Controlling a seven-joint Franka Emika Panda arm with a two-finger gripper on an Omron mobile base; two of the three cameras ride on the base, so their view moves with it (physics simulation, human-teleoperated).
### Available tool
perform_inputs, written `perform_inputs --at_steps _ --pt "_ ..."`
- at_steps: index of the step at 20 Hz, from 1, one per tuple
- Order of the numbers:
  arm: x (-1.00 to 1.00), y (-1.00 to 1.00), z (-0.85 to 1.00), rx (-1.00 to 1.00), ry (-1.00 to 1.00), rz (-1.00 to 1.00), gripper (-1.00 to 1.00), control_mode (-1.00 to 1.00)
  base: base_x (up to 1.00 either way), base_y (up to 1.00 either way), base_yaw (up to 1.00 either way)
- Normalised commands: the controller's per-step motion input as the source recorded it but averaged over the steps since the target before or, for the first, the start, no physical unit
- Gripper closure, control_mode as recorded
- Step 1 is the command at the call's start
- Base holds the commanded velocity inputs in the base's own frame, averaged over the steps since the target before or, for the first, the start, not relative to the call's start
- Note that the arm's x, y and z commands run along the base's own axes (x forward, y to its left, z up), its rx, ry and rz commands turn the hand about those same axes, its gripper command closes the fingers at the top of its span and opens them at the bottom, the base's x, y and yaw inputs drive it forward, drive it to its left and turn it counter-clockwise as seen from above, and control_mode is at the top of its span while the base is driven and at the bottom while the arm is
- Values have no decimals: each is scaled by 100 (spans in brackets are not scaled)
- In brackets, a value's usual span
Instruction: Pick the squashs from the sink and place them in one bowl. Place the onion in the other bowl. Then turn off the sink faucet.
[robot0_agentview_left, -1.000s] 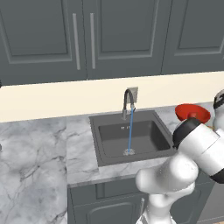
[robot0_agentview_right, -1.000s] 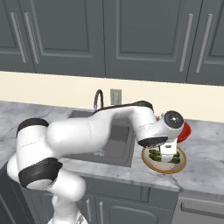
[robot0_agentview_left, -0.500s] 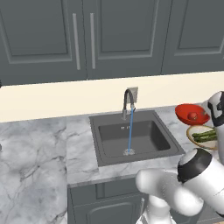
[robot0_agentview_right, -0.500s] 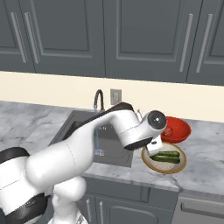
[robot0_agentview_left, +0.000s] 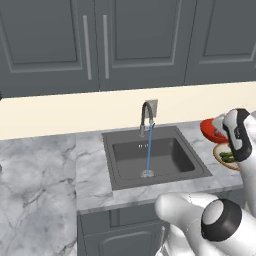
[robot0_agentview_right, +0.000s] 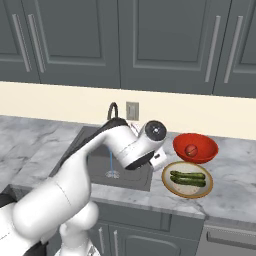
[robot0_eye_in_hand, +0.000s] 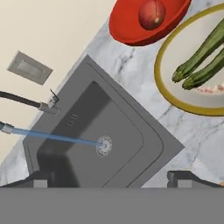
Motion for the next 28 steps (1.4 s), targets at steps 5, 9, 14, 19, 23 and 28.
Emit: perform_inputs --at_steps 5,9,14,19,23,28 --pt "13 52 -1 -2 -3 21 -100 -100 0 0 0" --pt "48 45 -19 0 -4 21 -100 -100 0 0 0" --pt "73 26 -18 -1 5 0 -100 -100 0 0 0" --pt "57 16 -17 0 -12 6 -100 -100 0 0 0" --pt "31 2 -27 0 -28 18 -100 -100 0 0 0" --pt "15 -1 -11 -2 -14 21 -100 -100 0 0 0"
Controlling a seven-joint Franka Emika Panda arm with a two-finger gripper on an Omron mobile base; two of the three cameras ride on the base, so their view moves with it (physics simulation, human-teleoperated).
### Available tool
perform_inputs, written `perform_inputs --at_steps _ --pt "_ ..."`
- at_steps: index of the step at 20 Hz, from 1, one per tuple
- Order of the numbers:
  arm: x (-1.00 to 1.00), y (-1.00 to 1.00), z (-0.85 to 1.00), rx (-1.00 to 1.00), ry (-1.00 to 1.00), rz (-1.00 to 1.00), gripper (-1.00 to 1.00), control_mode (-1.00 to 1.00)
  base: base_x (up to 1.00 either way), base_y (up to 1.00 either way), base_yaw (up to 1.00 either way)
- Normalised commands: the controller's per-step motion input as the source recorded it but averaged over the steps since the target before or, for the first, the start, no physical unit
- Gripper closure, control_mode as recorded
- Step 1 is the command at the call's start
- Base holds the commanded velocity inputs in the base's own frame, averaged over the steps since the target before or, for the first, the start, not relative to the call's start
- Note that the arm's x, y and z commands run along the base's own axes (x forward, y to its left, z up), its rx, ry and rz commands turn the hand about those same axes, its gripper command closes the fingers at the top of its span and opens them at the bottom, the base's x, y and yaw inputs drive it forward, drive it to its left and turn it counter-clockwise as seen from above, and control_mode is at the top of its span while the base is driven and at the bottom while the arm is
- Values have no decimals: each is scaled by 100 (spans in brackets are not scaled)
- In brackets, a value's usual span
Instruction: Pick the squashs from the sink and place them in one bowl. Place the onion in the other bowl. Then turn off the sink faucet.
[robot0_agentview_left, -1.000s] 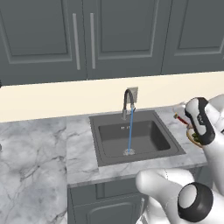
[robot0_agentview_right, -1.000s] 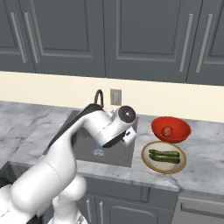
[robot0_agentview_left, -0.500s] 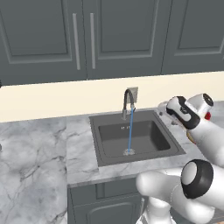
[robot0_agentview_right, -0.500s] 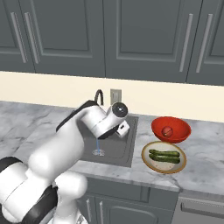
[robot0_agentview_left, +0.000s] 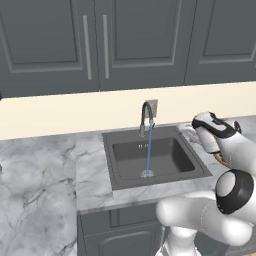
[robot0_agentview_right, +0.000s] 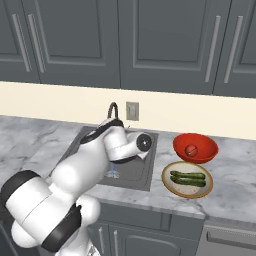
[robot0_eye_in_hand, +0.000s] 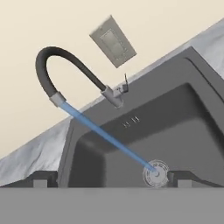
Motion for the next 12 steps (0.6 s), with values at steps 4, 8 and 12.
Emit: perform_inputs --at_steps 4,8,12 --pt "28 0 -5 -13 -6 22 -100 -100 0 0 0" --pt "34 0 -1 -17 -2 23 -100 -100 0 0 0" --pt "38 0 0 -12 -1 22 -100 -100 0 0 0"
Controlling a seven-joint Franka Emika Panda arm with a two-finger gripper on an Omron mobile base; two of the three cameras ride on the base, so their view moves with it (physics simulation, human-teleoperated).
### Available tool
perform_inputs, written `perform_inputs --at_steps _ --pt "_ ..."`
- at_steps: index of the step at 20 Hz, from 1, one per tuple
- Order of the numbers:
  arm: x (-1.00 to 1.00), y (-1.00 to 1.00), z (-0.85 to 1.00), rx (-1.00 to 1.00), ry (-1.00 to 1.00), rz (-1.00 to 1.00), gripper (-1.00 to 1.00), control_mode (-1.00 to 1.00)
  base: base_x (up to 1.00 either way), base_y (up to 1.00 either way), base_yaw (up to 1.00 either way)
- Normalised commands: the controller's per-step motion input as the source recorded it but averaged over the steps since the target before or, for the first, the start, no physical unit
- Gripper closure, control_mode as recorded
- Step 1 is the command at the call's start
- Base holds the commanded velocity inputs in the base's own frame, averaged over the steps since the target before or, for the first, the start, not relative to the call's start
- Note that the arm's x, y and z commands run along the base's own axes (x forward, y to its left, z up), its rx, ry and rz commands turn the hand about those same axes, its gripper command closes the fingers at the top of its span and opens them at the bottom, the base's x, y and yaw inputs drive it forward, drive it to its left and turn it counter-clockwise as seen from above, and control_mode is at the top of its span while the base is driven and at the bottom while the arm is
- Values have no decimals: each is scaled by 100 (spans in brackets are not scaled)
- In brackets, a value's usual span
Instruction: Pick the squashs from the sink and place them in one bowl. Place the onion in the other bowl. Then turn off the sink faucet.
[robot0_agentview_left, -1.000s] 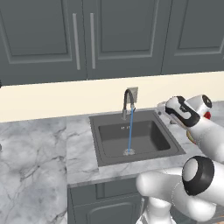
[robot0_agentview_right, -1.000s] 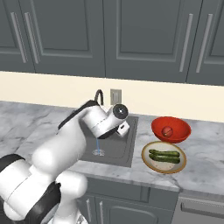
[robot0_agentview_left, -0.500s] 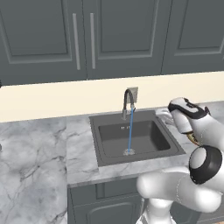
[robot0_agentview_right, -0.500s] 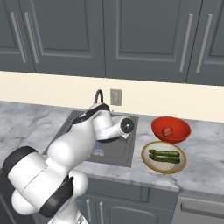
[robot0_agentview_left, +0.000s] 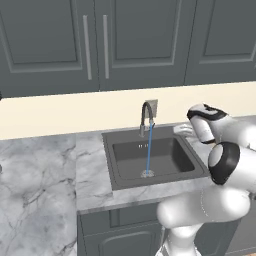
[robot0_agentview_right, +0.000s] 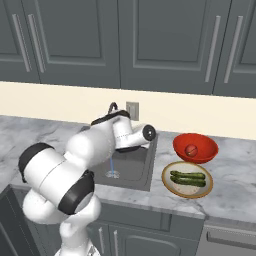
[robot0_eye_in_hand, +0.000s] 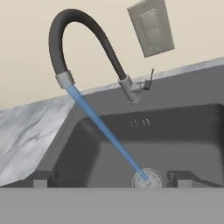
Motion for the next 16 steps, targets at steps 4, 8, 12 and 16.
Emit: perform_inputs --at_steps 4,8,12,16 --pt "44 0 -2 -3 -4 22 -100 -100 0 0 0" --pt "46 0 -4 -1 -5 24 -100 -100 0 0 0" --pt "34 0 -24 -1 -18 24 -100 -100 0 0 0" --pt "25 0 -38 -1 -21 23 -100 -100 0 0 0"
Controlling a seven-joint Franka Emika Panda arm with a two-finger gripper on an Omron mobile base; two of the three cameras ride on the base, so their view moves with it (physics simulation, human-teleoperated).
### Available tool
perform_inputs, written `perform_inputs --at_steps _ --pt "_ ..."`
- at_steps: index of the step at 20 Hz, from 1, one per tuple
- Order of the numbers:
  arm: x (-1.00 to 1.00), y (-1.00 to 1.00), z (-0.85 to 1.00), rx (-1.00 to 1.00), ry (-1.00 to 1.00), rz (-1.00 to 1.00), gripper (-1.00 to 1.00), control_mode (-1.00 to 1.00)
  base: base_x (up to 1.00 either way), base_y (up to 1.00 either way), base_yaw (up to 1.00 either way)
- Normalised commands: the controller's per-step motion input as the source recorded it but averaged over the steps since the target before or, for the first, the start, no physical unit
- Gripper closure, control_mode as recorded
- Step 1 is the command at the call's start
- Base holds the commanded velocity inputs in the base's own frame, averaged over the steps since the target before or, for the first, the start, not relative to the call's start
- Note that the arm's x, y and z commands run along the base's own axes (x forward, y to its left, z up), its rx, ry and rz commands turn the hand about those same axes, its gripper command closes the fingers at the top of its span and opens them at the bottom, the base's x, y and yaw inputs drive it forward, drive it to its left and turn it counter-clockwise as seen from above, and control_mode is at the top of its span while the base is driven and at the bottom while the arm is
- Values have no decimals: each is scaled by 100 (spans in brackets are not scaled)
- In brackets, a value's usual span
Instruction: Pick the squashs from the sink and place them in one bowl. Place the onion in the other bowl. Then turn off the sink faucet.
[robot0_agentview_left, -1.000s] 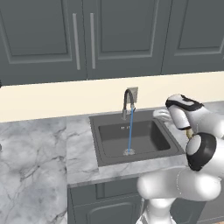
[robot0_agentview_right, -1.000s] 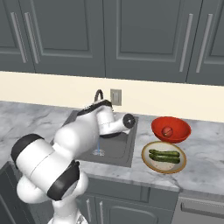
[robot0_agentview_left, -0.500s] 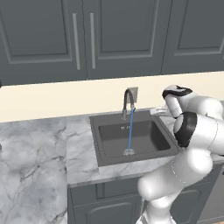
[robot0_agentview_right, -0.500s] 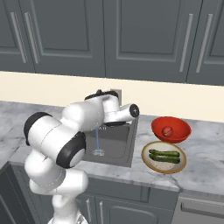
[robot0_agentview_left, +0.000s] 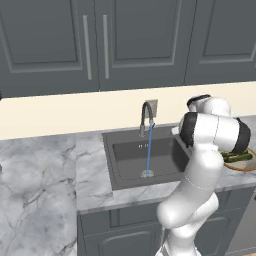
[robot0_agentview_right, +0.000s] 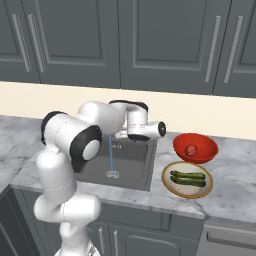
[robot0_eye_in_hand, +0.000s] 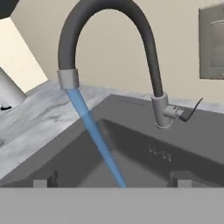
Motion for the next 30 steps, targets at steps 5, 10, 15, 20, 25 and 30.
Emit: perform_inputs --at_steps 5,10,15,20,25,30 --pt "15 0 -45 -1 -17 18 -100 -100 0 0 0" --pt "33 0 -27 0 -14 17 -100 -100 0 0 0" --pt "50 5 -21 0 -12 14 -100 -100 0 0 0" --pt "60 7 -21 0 -4 10 -100 -100 0 0 0" --pt "57 4 -10 0 -4 1 -100 -100 0 0 0" --pt "35 13 -10 -1 -4 -1 -100 -100 0 0 0"
